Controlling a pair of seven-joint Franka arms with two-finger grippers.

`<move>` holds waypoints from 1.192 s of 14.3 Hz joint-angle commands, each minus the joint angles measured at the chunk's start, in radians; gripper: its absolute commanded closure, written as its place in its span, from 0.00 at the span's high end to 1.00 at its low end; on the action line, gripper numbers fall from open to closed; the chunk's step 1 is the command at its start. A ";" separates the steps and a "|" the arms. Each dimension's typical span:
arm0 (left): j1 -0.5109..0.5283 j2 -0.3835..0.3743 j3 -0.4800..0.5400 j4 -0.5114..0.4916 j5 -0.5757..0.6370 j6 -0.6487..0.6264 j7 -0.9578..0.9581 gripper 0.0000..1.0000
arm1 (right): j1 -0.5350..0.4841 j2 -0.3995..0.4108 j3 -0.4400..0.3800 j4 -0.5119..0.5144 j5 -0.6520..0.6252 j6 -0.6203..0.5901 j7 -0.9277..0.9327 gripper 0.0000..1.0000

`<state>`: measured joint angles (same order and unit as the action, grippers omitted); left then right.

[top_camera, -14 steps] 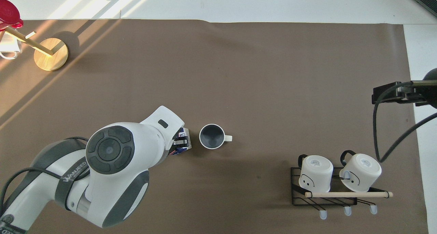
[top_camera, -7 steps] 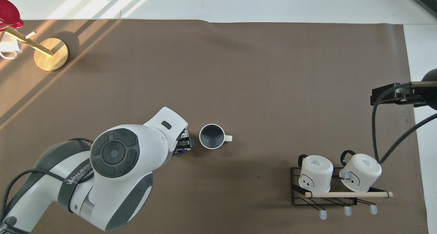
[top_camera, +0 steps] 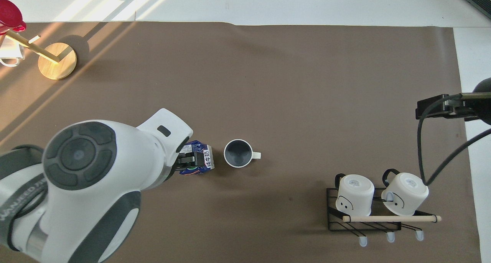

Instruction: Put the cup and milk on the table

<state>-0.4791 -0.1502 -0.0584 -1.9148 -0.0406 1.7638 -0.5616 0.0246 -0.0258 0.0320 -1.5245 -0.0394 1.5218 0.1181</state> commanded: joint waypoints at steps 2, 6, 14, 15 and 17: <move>0.126 -0.008 0.000 0.121 0.016 -0.142 0.204 1.00 | -0.009 -0.019 0.008 -0.016 0.027 -0.009 -0.021 1.00; 0.247 -0.008 0.003 0.200 0.015 -0.236 0.359 1.00 | -0.003 -0.017 0.009 -0.014 0.027 -0.006 -0.017 1.00; 0.366 -0.006 0.008 0.261 0.004 -0.274 0.488 1.00 | -0.003 -0.017 0.011 -0.014 0.027 -0.005 0.012 1.00; 0.366 -0.006 0.008 0.263 0.005 -0.274 0.488 1.00 | -0.003 -0.017 0.011 -0.014 0.027 -0.006 0.017 1.00; 0.364 -0.006 0.008 0.263 0.005 -0.273 0.486 1.00 | -0.003 -0.017 0.011 -0.014 0.027 -0.006 0.020 1.00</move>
<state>-0.1258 -0.1634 -0.0405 -1.6767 -0.0390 1.5125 -0.0869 0.0329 -0.0271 0.0355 -1.5245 -0.0385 1.5218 0.1245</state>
